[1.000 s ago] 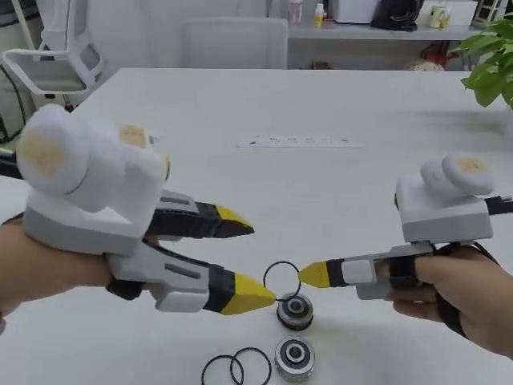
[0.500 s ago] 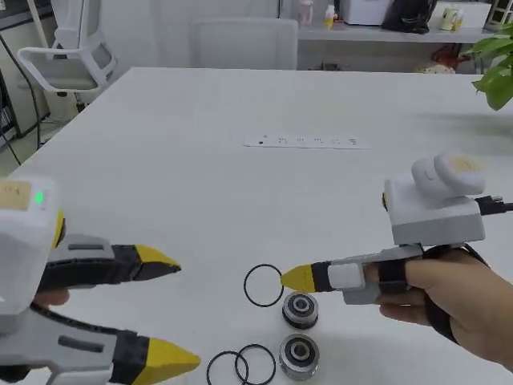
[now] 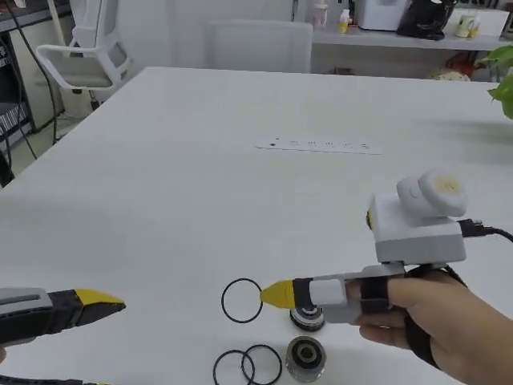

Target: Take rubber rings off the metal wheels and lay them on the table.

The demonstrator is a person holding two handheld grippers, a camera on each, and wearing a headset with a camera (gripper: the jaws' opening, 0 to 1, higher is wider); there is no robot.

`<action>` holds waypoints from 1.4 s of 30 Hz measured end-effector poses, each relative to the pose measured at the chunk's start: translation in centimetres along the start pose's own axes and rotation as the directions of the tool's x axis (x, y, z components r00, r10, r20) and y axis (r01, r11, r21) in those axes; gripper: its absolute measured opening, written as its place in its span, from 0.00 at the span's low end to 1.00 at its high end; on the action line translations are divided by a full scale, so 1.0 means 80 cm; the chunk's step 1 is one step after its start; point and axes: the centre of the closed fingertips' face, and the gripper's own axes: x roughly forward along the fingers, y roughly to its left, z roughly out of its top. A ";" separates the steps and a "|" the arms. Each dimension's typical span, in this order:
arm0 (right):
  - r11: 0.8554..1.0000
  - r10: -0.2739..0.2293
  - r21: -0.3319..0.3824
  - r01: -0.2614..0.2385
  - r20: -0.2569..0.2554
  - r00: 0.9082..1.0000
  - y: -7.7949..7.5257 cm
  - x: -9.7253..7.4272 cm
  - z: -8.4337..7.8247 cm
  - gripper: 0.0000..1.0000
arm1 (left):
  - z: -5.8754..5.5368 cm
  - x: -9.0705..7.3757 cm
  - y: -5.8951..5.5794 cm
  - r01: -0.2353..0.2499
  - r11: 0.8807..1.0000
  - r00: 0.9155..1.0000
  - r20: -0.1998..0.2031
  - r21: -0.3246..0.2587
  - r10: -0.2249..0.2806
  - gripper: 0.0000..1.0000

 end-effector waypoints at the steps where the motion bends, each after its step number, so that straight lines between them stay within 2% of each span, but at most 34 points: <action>1: 1.000 0.003 -0.002 -0.003 -0.011 1.000 0.000 0.003 -0.004 0.00 | 0.001 0.000 0.002 -0.010 1.000 1.000 0.006 -0.009 0.011 0.62; 4: 1.000 -0.003 -0.021 0.002 -0.041 0.999 0.002 0.013 -0.015 0.00 | 0.002 0.003 0.001 -0.021 1.000 1.000 0.017 -0.023 0.021 0.65; 7: 0.999 -0.007 -0.047 0.003 -0.072 0.997 0.004 0.020 -0.023 0.00 | 0.005 0.009 -0.006 -0.004 0.999 0.999 0.036 -0.040 0.006 0.67; 10: 0.998 0.005 -0.069 -0.010 -0.064 0.998 0.009 0.027 -0.024 0.00 | 0.009 0.010 -0.010 0.011 0.998 0.998 0.056 -0.057 -0.008 0.66; 13: 0.995 -0.011 -0.103 0.002 -0.086 0.996 0.007 0.033 -0.030 0.00 | 0.009 0.010 -0.009 0.004 0.998 0.998 0.057 -0.061 -0.001 0.66; 18: 0.993 -0.022 -0.114 0.009 -0.107 0.994 0.007 0.045 -0.040 0.00 | 0.007 0.011 -0.010 0.007 0.998 0.999 0.052 -0.066 -0.004 0.67; 21: 0.990 -0.048 -0.137 0.031 -0.122 0.991 0.005 0.050 -0.045 0.00 | 0.007 0.011 -0.010 0.007 0.998 0.999 0.050 -0.066 -0.004 0.66; 26: 0.988 -0.082 -0.136 0.066 -0.117 0.990 -0.003 0.052 -0.045 0.00 | 0.007 0.011 -0.010 0.006 0.997 0.999 0.055 -0.076 -0.001 0.66; 30: 0.990 -0.091 -0.116 0.078 -0.112 0.989 -0.008 0.052 -0.045 0.00 | 0.007 0.011 -0.010 0.006 0.997 0.998 0.056 -0.078 -0.001 0.66; 37: 0.978 -0.130 -0.176 0.109 -0.116 0.985 -0.014 0.053 -0.045 0.09 | 0.007 0.011 -0.010 0.007 0.997 0.998 0.056 -0.079 -0.002 0.66; 42: 0.979 -0.129 -0.174 0.108 -0.111 0.985 -0.015 0.050 -0.043 0.11 | 0.007 0.011 -0.010 0.006 0.997 0.998 0.055 -0.079 -0.002 0.66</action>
